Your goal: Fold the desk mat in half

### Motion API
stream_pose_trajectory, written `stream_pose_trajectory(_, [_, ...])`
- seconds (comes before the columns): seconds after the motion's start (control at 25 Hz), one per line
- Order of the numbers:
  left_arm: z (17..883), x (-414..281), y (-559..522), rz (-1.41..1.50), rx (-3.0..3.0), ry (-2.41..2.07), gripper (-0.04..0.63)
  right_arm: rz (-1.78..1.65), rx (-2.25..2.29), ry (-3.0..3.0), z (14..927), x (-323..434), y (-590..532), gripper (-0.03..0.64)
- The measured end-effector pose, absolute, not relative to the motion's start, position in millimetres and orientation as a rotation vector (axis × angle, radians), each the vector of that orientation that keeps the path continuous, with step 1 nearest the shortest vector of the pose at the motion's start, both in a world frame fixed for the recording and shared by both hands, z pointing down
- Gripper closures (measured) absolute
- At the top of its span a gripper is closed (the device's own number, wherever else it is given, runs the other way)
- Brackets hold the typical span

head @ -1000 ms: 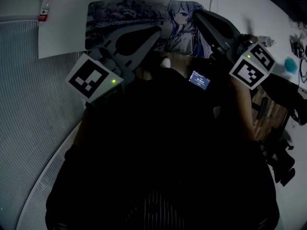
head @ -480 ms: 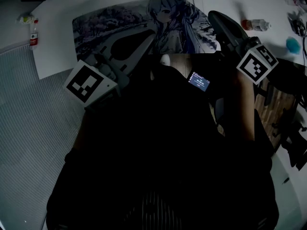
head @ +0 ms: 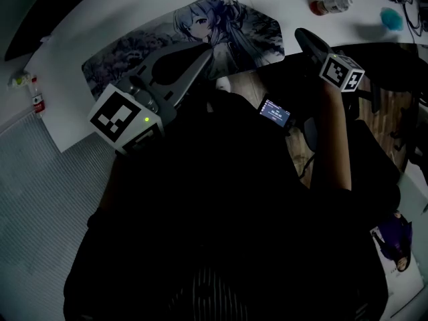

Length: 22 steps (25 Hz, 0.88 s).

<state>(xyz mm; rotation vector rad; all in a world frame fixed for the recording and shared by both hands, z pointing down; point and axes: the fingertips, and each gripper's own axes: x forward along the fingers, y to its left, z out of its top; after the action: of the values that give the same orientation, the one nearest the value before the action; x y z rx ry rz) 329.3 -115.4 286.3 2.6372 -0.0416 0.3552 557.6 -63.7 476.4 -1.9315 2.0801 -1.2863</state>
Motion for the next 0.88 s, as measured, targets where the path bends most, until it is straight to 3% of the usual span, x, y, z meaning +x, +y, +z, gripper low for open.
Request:
stream_pose_trajectory(0.16, [296, 325, -109, 0.396, 2.613, -0.011, 0.588, -1.575, -1.900, 1.925, 576, 560, -30, 0.409])
stream_pose_trajectory(0.36, [306, 315, -108, 0.441, 2.579, -0.067, 0.588, -1.671, -1.960, 1.993, 632, 564, -36, 0.341])
stream_pose_trajectory(0.52, [299, 291, -99, 0.411, 2.594, -0.140, 0.588, -1.719, -1.981, 2.076, 649, 554, -58, 0.324])
stream_pose_trajectory(0.6, [296, 280, -94, 0.398, 2.595, -0.180, 0.588, -1.770, -1.946, 2.125, 658, 541, -58, 0.365])
stream_pose_trajectory(0.68, [296, 276, -95, 0.401, 2.586, -0.219, 0.588, -1.788, -1.917, 2.194, 661, 537, -58, 0.604])
stream_pose_trajectory(0.88, [292, 245, -100, 0.418, 2.580, -0.319, 0.588, -1.689, -1.725, 2.246, 616, 516, -56, 0.604])
